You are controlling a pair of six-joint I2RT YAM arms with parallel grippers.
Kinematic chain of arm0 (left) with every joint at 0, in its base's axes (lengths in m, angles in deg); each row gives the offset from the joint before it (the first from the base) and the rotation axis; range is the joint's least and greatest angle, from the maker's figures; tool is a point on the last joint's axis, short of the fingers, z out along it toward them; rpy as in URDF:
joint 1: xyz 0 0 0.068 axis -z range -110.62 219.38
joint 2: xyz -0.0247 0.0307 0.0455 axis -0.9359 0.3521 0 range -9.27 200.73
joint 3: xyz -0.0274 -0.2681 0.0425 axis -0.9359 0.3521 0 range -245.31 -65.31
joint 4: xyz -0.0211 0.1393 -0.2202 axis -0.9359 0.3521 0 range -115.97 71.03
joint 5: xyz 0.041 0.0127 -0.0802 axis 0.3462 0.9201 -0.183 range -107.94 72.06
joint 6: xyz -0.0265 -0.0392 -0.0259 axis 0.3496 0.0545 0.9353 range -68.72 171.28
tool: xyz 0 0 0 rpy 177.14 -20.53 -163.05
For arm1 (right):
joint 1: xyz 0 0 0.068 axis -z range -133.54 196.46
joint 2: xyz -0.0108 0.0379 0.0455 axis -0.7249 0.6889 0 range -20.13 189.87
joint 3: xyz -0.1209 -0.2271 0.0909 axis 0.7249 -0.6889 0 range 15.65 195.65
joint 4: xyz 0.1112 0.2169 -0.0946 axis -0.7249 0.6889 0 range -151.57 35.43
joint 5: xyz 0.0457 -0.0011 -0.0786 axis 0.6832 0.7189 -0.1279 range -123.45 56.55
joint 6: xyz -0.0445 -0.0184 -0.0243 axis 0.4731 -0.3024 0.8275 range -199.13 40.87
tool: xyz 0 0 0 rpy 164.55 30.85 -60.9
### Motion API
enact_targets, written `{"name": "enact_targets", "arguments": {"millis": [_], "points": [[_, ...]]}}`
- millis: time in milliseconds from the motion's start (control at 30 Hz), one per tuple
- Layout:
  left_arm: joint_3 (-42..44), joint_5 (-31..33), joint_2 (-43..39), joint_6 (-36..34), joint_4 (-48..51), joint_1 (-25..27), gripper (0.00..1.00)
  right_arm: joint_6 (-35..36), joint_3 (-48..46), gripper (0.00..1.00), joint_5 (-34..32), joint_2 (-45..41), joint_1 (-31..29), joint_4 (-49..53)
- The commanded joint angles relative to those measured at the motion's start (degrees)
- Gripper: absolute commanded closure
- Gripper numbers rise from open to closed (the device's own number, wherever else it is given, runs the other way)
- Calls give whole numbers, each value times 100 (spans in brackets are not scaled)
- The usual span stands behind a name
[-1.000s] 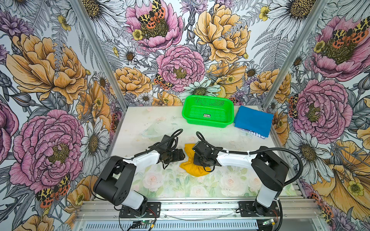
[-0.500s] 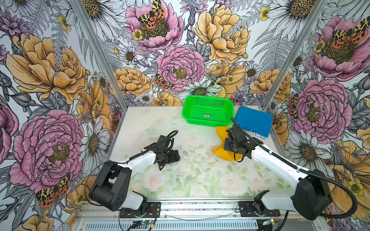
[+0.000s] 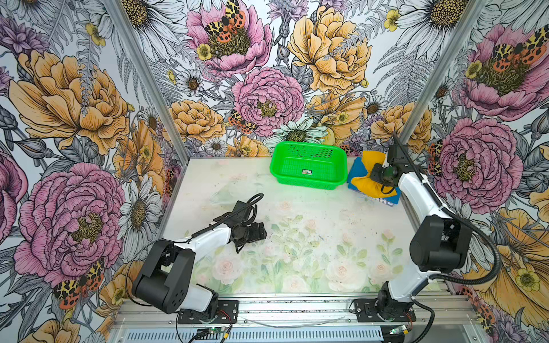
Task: Fold and stack the t-shirts
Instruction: 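Carry the yellow bundle to the blue stack with the right gripper while left withdraws, then lower the yellow bundle onto the blue stack and open the right gripper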
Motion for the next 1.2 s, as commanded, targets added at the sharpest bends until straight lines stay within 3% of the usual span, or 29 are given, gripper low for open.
{"name": "enact_targets", "arguments": {"millis": [0, 200, 367, 467, 600, 733, 967, 1167], "points": [[-16, 77, -192, -146, -98, -76, 9, 172, 948, 100, 809, 737, 238, -58], [111, -284, -586, -197, -460, -53, 1, 170, 2805, 97, 1368, 2239, 431, 451], [387, -1113, -1255, -77, -1322, 74, 1, 238, 4030, 93, 1682, 3233, 475, 1085], [470, -1479, -1602, -14, -1928, 303, 1, 273, 4099, 91, 1743, 3375, 484, 1155], [75, -1432, -1740, -343, -1947, 757, 1, 341, 4016, 87, 1644, 3357, 493, 1255], [-584, -1283, -1439, -713, -1675, 1182, 1, 390, 3975, 75, 1458, 3315, 519, 1332], [-1432, -1117, -731, -883, -1998, 1781, 1, 209, 3977, 71, 1355, 3247, 697, 1544], [-1905, -973, -294, -994, -2013, 2150, 1, 294, 4088, 32, 1422, 3190, 765, 1616]]}}
